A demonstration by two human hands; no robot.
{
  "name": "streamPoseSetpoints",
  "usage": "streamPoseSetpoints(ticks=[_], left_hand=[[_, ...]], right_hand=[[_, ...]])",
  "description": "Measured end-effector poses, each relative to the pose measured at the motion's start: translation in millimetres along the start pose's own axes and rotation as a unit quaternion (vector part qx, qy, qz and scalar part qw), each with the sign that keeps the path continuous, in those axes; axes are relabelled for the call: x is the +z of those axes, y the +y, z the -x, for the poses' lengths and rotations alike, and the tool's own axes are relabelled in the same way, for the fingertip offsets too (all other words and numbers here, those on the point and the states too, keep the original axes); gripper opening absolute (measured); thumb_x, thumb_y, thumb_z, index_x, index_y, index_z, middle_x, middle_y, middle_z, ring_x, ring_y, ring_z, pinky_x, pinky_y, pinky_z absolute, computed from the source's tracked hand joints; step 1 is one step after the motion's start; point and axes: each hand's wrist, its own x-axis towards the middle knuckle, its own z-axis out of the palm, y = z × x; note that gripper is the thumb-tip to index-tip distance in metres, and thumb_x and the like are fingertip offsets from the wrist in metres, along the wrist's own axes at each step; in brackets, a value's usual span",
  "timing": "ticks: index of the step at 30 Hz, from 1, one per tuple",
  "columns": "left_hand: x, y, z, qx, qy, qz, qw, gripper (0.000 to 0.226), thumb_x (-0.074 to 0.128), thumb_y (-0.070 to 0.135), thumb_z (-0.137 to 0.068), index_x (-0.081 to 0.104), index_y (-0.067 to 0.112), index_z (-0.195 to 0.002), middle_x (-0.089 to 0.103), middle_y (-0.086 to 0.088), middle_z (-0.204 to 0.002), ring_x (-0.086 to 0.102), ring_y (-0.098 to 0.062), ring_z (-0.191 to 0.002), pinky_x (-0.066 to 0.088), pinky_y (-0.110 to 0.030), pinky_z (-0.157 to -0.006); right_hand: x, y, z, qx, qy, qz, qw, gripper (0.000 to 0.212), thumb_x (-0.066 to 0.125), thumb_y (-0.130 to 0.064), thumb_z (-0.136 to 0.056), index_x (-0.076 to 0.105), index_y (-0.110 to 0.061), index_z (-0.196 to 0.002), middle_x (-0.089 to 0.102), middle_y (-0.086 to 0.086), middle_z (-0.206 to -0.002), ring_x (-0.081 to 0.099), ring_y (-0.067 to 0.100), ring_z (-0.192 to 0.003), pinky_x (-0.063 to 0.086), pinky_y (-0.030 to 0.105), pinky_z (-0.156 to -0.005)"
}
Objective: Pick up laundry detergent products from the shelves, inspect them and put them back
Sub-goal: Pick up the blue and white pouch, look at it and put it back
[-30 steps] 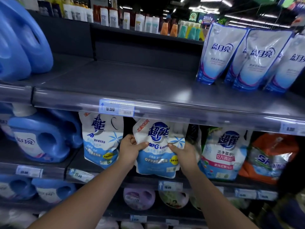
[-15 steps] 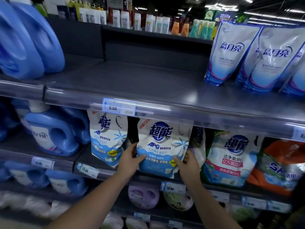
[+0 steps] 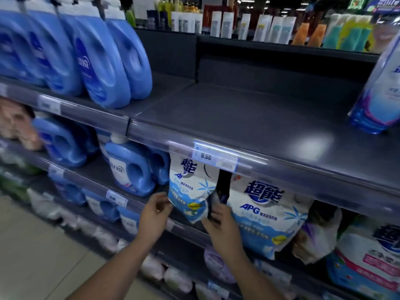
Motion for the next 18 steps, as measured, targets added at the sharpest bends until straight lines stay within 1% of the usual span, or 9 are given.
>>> streamPoseSetpoints(ticks=[2, 5, 6, 8, 10, 12, 15, 16, 18], left_hand=[[-4.8, -4.1, -26.4, -0.007, -0.029, 0.004, 1.000, 0.044, 0.072, 0.004, -0.094, 0.058, 0.005, -0.136, 0.068, -0.006, -0.121, 0.064, -0.018, -0.107, 0.048, -0.033, -0.094], [0.5, -9.5, -67.2, -0.008, -0.126, 0.040, 0.991, 0.055, 0.073, 0.017, -0.096, 0.051, 0.012, -0.146, 0.066, -0.002, -0.134, 0.064, -0.015, -0.121, 0.049, -0.038, -0.108], [3.2, -12.3, -80.0, -0.003, -0.156, 0.042, 0.987, 0.055, 0.074, 0.021, -0.095, 0.051, 0.016, -0.145, 0.067, 0.001, -0.133, 0.066, -0.008, -0.119, 0.051, -0.034, -0.107], [5.3, -13.9, -99.7, 0.006, -0.212, 0.054, 0.976, 0.053, 0.076, 0.027, -0.094, 0.052, 0.025, -0.141, 0.070, 0.009, -0.127, 0.068, 0.008, -0.106, 0.054, -0.015, -0.093], [4.8, -15.3, -113.2, -0.005, -0.253, 0.072, 0.965, 0.057, 0.079, 0.030, -0.091, 0.052, 0.025, -0.141, 0.071, 0.004, -0.129, 0.070, -0.002, -0.111, 0.055, -0.017, -0.089], [1.0, -15.5, -121.9, -0.012, -0.260, 0.068, 0.963, 0.068, 0.081, 0.031, -0.089, 0.048, 0.020, -0.146, 0.068, -0.002, -0.135, 0.067, -0.019, -0.121, 0.055, -0.036, -0.103], [-7.4, -16.7, -126.2, -0.002, -0.264, 0.069, 0.962, 0.063, 0.081, 0.017, -0.089, 0.049, 0.013, -0.142, 0.066, -0.008, -0.133, 0.064, -0.024, -0.122, 0.052, -0.049, -0.108], [-9.6, -17.0, -126.1, 0.001, -0.268, 0.071, 0.961, 0.059, 0.081, 0.013, -0.088, 0.051, 0.010, -0.139, 0.067, -0.010, -0.131, 0.065, -0.025, -0.120, 0.053, -0.049, -0.106], [-13.2, -19.3, -124.0, 0.008, -0.267, 0.069, 0.961, 0.053, 0.083, 0.009, -0.086, 0.055, 0.006, -0.130, 0.070, -0.011, -0.124, 0.068, -0.023, -0.114, 0.058, -0.042, -0.100]], right_hand=[[19.8, -1.5, -18.9, -0.001, 0.010, 0.000, 1.000, 0.051, 0.079, -0.017, -0.093, 0.049, -0.032, -0.131, 0.059, -0.026, -0.124, 0.061, -0.013, -0.109, 0.051, 0.010, -0.093], [39.5, -3.8, -42.5, 0.032, 0.059, 0.024, 0.997, 0.064, 0.084, -0.040, -0.086, 0.051, -0.022, -0.139, 0.065, -0.009, -0.136, 0.063, 0.016, -0.126, 0.052, 0.041, -0.106], [44.0, -5.2, -48.1, 0.053, 0.077, 0.031, 0.995, 0.077, 0.084, -0.049, -0.082, 0.048, -0.020, -0.145, 0.064, -0.006, -0.141, 0.062, 0.020, -0.130, 0.052, 0.045, -0.108], [52.5, -7.6, -56.3, 0.083, 0.120, 0.033, 0.989, 0.098, 0.083, -0.059, -0.078, 0.039, -0.017, -0.154, 0.059, -0.003, -0.149, 0.059, 0.025, -0.134, 0.052, 0.048, -0.109], [60.5, -9.4, -60.7, 0.097, 0.157, 0.041, 0.982, 0.109, 0.083, -0.060, -0.078, 0.029, -0.013, -0.160, 0.053, 0.001, -0.155, 0.055, 0.027, -0.138, 0.050, 0.047, -0.111], [65.9, -12.0, -62.8, 0.103, 0.176, 0.040, 0.978, 0.113, 0.082, -0.058, -0.081, 0.022, -0.011, -0.164, 0.048, 0.002, -0.160, 0.052, 0.028, -0.141, 0.049, 0.045, -0.113], [70.3, -15.7, -62.0, 0.116, 0.196, 0.051, 0.973, 0.099, 0.080, -0.051, -0.086, 0.031, -0.007, -0.160, 0.053, 0.006, -0.156, 0.054, 0.030, -0.140, 0.049, 0.044, -0.111], [69.5, -16.4, -62.3, 0.121, 0.203, 0.057, 0.970, 0.085, 0.079, -0.048, -0.089, 0.042, -0.004, -0.151, 0.059, 0.009, -0.148, 0.057, 0.033, -0.136, 0.051, 0.045, -0.108], [66.9, -18.0, -62.1, 0.118, 0.212, 0.056, 0.969, 0.050, 0.077, -0.040, -0.093, 0.058, -0.001, -0.118, 0.071, 0.017, -0.118, 0.067, 0.039, -0.118, 0.056, 0.047, -0.094]])
